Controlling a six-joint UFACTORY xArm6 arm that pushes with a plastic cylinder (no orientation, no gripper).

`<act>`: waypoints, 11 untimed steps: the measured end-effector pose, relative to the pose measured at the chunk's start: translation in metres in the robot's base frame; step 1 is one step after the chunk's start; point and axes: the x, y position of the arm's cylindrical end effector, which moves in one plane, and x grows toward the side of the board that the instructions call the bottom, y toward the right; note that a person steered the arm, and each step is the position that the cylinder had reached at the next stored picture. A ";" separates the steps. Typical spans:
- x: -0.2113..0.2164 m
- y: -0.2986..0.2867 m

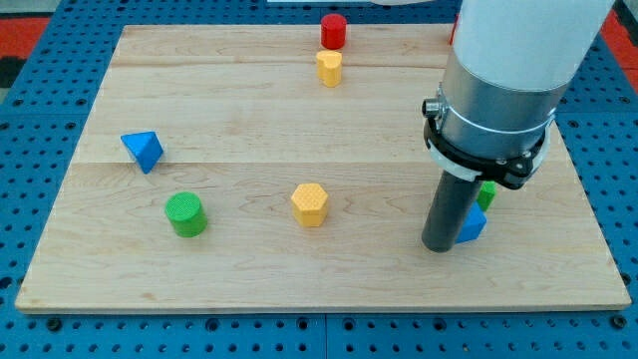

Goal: Push the blue cube and the green star towards the center right of the board

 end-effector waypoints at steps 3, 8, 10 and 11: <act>0.000 -0.018; 0.012 -0.017; 0.012 0.009; 0.001 0.025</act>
